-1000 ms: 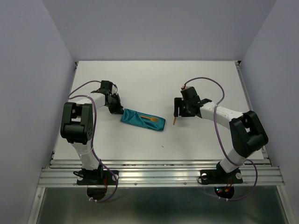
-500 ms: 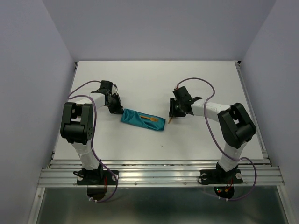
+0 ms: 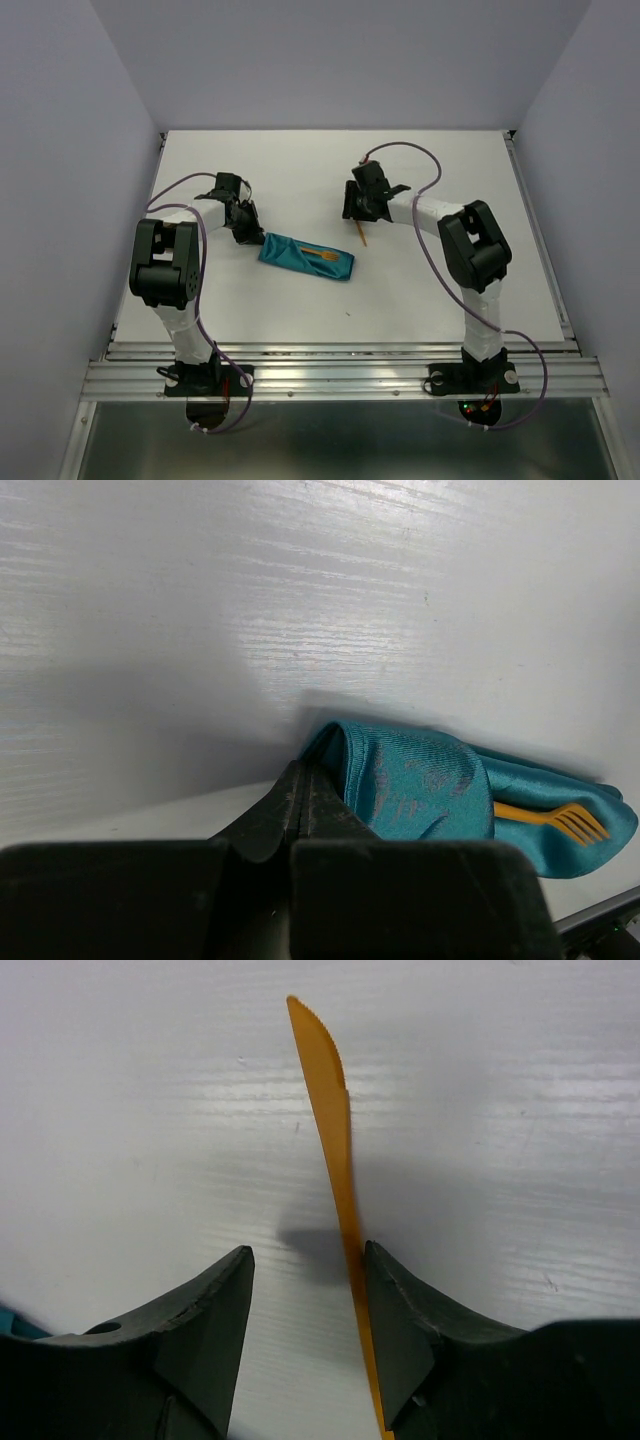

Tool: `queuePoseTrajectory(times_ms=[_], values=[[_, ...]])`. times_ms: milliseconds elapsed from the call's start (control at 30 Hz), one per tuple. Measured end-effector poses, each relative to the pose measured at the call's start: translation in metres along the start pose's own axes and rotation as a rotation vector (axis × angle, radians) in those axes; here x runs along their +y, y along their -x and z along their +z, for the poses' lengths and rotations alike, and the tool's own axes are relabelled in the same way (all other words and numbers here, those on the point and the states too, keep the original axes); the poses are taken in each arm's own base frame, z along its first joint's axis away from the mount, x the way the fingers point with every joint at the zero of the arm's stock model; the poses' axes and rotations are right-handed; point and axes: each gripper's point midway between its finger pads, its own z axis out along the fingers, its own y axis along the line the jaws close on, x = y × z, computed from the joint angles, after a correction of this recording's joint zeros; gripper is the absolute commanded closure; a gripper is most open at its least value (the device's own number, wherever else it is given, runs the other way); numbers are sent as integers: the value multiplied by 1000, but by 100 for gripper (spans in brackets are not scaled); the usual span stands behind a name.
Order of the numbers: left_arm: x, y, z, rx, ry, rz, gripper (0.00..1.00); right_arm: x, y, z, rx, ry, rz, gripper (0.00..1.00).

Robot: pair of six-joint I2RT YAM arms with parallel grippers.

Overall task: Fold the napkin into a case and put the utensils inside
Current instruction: Move the knife to the center of the board.

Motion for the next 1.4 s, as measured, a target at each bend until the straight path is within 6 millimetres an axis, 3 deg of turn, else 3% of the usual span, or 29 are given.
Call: queuePoseTrajectory(times_ms=[400,600,800,867,1167,1300,1400], values=[[0,0,0,0,-1,0,99,18,44,-3,-68,15,-96,48],[0,0,0,0,0,0,98,15,8,-17,22,78,-129,50],[0,0,0,0,-1,0,99,15,-34,-15,125,133,-151,48],[0,0,0,0,-1,0,99,14,-34,-18,119,131,-155,45],[-1,-1,0,1,-1,3,98,-27,-18,-16,61,-58,-151,37],[-1,-1,0,2,-2,4,99,-55,-2,-14,55,-137,-117,35],[-1,-1,0,2,-2,4,99,-58,17,-1,36,-153,-104,32]])
